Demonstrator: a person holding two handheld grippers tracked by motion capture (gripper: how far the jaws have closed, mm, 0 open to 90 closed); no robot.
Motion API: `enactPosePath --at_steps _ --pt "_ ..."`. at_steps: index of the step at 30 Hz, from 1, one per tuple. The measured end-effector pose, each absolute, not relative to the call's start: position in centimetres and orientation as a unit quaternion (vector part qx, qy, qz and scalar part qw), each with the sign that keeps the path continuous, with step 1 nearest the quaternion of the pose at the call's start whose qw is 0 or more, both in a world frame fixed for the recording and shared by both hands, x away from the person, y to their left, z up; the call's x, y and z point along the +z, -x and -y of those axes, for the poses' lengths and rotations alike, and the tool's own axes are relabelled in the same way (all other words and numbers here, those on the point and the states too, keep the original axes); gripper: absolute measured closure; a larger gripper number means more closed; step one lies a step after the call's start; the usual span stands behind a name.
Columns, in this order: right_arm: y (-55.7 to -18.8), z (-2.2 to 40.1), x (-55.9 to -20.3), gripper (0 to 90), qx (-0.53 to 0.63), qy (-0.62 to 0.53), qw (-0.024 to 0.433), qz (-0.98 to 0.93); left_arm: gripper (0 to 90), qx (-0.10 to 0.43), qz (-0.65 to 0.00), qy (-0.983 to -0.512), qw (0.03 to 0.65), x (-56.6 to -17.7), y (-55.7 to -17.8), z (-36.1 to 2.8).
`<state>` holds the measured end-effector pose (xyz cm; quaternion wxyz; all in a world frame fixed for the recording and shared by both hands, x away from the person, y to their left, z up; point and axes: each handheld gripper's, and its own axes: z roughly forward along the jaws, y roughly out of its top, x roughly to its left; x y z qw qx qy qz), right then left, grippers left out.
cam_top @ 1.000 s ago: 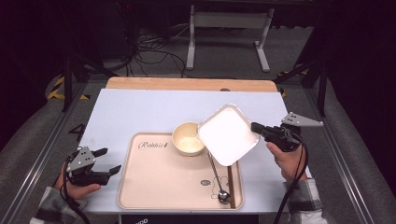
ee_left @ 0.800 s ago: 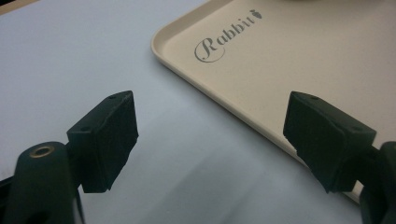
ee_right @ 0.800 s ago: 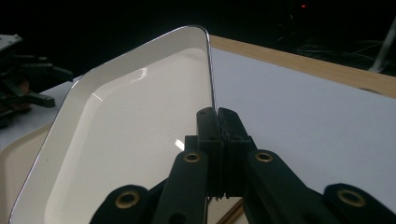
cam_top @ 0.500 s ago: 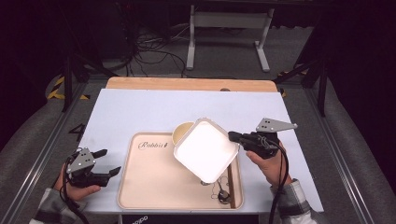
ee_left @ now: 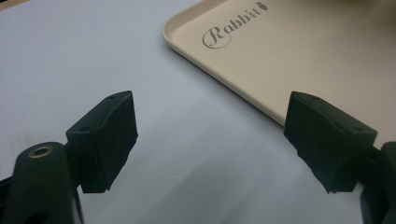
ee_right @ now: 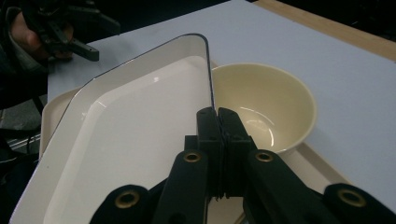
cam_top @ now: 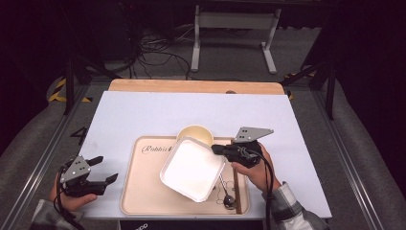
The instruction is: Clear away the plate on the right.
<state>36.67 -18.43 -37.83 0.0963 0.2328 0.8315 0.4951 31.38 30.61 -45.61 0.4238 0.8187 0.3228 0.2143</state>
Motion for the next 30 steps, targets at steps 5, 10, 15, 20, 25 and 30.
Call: enactPosePath --at_steps 5,10,15,20,25,30 --pt "-36.8 17.1 -38.9 89.4 0.483 -0.219 0.084 -0.844 18.2 0.217 -0.325 -0.817 0.424 -45.6 -31.1 -30.9" --pt "-36.9 16.4 -39.9 89.1 0.480 -0.204 0.071 -0.851 18.1 0.216 -0.329 -0.816 0.424 -45.6 -31.0 -31.0" --pt "-36.9 16.0 -40.5 89.2 0.479 -0.195 0.064 -0.854 18.2 0.218 -0.329 -0.818 0.418 -45.7 -31.1 -31.0" --pt "-36.9 15.2 -41.8 89.2 0.467 -0.189 0.048 -0.862 18.3 0.218 -0.329 -0.818 0.419 -45.7 -31.2 -31.0" --pt "-37.2 14.9 -42.8 88.0 0.453 -0.193 0.048 -0.869 18.2 0.218 -0.328 -0.819 0.418 -45.7 -31.2 -31.0" --pt "-37.5 15.1 -43.5 80.3 0.439 -0.189 0.066 -0.876 18.2 0.217 -0.328 -0.819 0.417 -45.7 -31.3 -30.9"
